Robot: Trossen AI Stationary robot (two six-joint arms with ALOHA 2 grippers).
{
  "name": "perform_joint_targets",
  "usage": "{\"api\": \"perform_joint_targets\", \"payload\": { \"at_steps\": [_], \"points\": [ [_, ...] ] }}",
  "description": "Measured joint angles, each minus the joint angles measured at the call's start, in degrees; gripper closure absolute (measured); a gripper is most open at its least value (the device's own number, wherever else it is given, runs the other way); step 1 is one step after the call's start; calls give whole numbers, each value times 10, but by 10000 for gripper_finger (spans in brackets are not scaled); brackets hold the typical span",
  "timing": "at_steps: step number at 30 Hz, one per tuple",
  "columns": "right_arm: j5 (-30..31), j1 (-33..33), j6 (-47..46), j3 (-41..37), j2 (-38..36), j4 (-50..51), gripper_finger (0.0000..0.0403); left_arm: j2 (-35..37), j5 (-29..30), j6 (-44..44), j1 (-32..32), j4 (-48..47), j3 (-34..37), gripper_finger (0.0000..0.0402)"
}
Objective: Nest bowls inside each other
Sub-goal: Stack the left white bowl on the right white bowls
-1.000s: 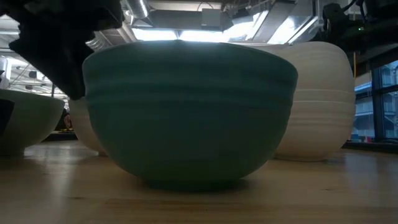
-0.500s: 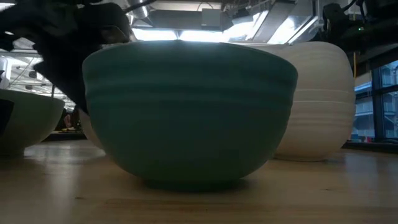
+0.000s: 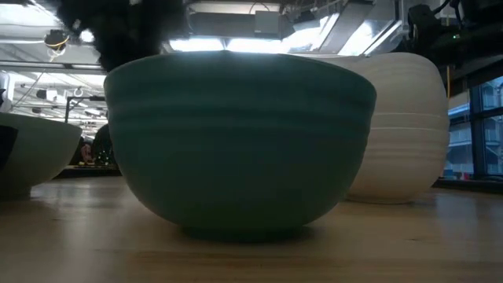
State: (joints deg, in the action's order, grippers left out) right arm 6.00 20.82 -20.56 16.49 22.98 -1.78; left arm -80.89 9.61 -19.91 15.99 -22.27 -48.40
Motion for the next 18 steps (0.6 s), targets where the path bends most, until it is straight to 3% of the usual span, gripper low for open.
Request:
{"api": "perform_joint_targets", "payload": {
  "at_steps": [10,18],
  "points": [
    [0,0,0,0,0,7,370,41,47,58,-35,-156,-123,399],
    [0,0,0,0,0,9,370,20,3,142,-64,-100,-219,399]
  ]
}}
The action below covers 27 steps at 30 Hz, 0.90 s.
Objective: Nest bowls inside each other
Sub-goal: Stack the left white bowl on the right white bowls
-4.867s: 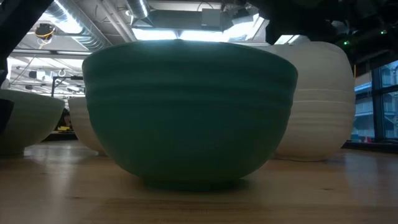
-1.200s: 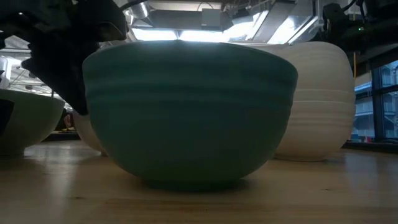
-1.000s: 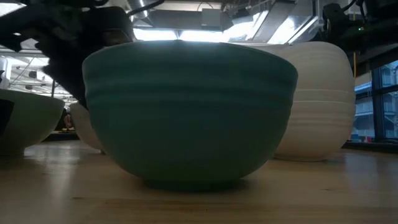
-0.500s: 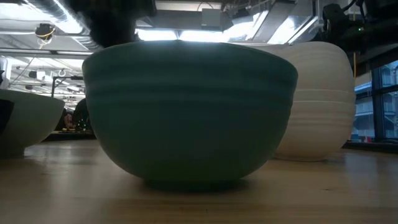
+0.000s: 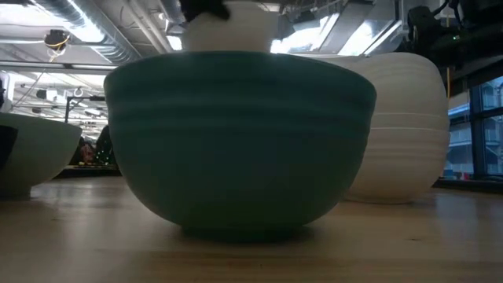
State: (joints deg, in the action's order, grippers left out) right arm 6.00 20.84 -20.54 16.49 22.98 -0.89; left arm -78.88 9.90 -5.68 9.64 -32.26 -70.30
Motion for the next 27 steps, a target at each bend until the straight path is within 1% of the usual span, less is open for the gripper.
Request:
{"api": "perform_joint_targets", "payload": {
  "at_steps": [5,9,15,17,20,27],
  "points": [
    [0,0,0,0,0,0,370,-51,-69,34,-31,9,-67,399],
    [0,0,0,0,0,0,370,-119,-141,64,-38,27,-130,399],
    [0,0,0,0,0,0,370,-221,-211,98,-39,19,-225,399],
    [0,0,0,0,0,0,370,-247,-225,99,-39,19,-250,399],
    [-1,0,0,0,0,0,370,-278,-229,109,-39,15,-273,399],
    [-5,0,1,0,0,0,370,-307,-252,94,-33,36,-280,399]
  ]
}}
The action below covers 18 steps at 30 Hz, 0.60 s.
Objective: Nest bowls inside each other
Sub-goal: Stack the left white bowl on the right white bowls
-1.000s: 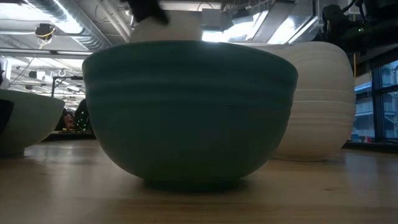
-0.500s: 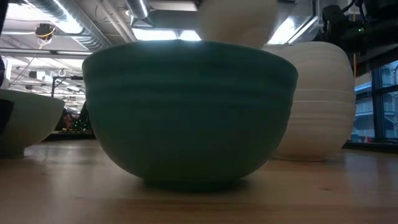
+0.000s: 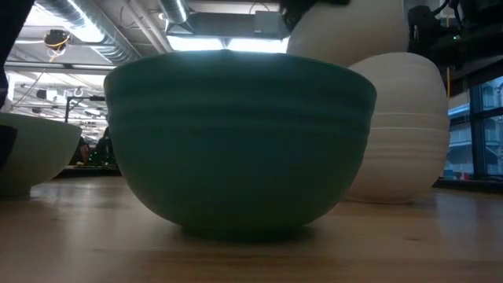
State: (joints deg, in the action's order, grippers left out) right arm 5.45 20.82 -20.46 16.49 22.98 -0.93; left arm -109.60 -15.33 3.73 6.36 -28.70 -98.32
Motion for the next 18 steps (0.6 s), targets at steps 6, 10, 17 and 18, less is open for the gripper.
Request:
{"api": "perform_joint_targets", "payload": {
  "at_steps": [6,10,17,18],
  "points": [
    [-1,0,1,0,0,0,370,-1,-9,-5,20,38,0,399],
    [-2,0,0,0,0,0,370,-1,-8,-18,30,58,0,399],
    [-25,0,-1,0,0,0,370,-24,11,-37,31,59,-1,399],
    [-26,0,-1,0,0,0,370,-30,12,-36,31,66,-2,399]
  ]
}}
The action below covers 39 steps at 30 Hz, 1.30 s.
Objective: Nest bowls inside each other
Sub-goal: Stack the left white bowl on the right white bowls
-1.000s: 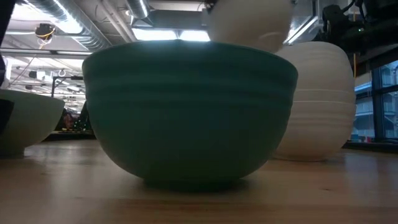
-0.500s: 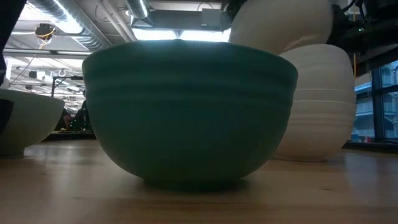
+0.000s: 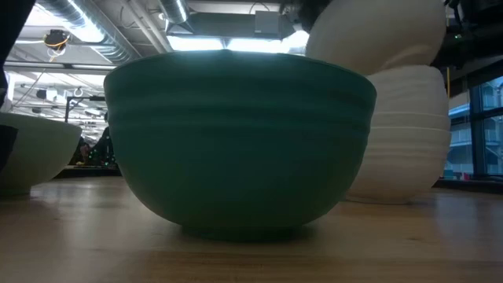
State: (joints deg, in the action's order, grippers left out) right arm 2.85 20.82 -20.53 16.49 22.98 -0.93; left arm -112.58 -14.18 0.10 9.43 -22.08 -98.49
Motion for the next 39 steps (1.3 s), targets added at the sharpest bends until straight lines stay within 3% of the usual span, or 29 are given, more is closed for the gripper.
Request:
{"api": "perform_joint_targets", "payload": {
  "at_steps": [8,23,39],
  "points": [
    [-11,0,-2,0,0,0,370,-10,21,-12,-2,-1,1,399],
    [-12,0,-2,0,0,0,370,-43,118,6,-9,-8,1,399],
    [-10,0,0,0,0,0,370,-77,117,4,0,-12,1,385]
  ]
}}
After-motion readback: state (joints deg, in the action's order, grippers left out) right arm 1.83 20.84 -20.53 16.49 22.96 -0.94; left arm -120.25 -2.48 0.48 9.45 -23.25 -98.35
